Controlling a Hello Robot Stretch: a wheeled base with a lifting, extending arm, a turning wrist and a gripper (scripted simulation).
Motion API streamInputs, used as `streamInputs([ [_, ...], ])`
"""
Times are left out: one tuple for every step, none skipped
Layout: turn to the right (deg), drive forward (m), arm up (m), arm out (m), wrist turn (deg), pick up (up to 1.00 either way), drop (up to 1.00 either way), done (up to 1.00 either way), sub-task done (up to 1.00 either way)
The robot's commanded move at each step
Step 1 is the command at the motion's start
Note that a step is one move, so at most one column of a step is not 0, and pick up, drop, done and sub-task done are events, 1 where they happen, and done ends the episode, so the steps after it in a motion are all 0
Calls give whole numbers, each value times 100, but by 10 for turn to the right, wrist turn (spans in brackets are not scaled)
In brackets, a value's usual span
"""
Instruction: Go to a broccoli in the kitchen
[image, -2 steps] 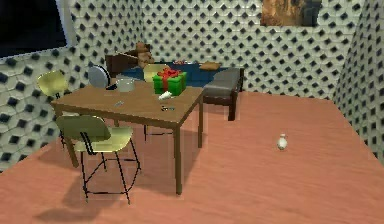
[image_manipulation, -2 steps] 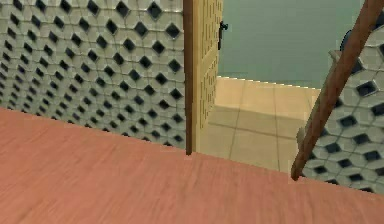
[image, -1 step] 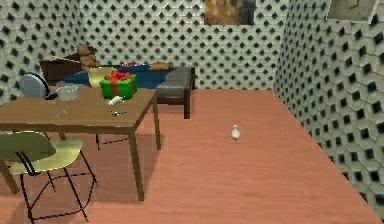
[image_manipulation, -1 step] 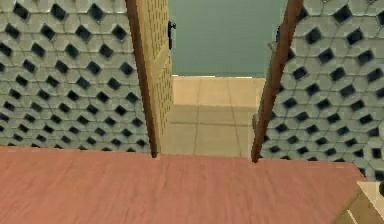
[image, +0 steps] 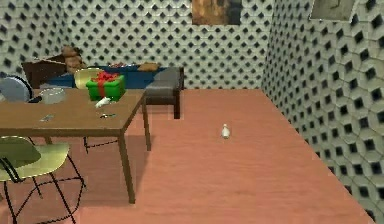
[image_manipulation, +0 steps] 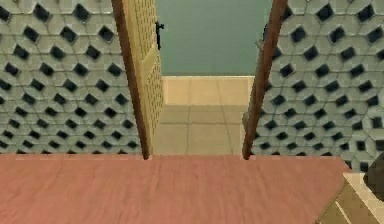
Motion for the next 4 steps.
streamInputs([
  [0, 25, 0, 0, 0, 0, 0, 0, 0],
  [-450, 0, 0, 0, 0, 0, 0, 0, 0],
  [-390, 0, 0, 0, 0, 0, 0, 0, 0],
  [0, 25, 0, 0, 0, 0, 0, 0, 0],
])
